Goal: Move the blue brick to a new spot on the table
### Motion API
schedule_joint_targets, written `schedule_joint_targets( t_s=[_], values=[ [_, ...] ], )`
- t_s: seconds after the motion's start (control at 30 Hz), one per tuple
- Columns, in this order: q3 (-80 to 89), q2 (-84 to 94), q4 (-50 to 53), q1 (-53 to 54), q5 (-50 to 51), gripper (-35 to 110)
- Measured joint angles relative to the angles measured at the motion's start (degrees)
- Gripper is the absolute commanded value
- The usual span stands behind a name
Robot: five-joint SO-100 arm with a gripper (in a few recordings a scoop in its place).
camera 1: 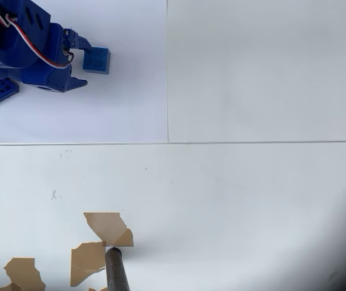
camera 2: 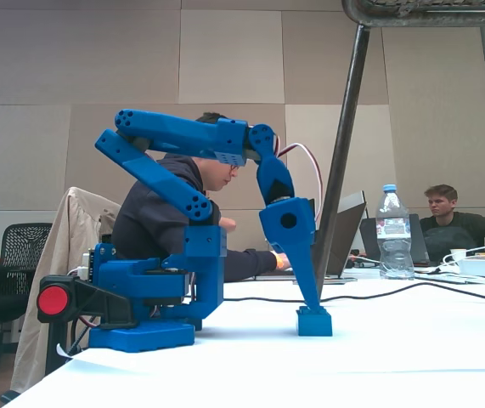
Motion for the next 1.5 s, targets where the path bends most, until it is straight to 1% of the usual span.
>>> schedule_joint_targets(
  t_s=[0.17, 0.43, 0.5, 0.7, 0.9, 0.97, 1.1, 1.23, 1.33, 1.5],
  values=[
    [-0.1, -6.3, -3.9, -1.2, 1.0, 27],
    [-0.1, -13.0, -7.7, -7.0, 6.8, 25],
    [-0.1, -14.9, -9.1, -8.2, 7.6, 22],
    [-1.8, -19.9, -12.1, -8.9, 8.5, 2],
    [-2.4, -20.7, -12.6, -7.3, 9.4, 0],
    [-3.4, -20.5, -11.1, -5.8, 10.4, 0],
    [-8.8, -20.3, -5.8, -0.6, 13.6, 1],
    [-16.1, -20.3, -0.8, 8.6, 15.0, 1],
    [-20.4, -20.4, 1.6, 18.0, 14.5, 1],
    [-24.0, -24.1, 3.7, 36.8, 10.8, 1]
  ],
)
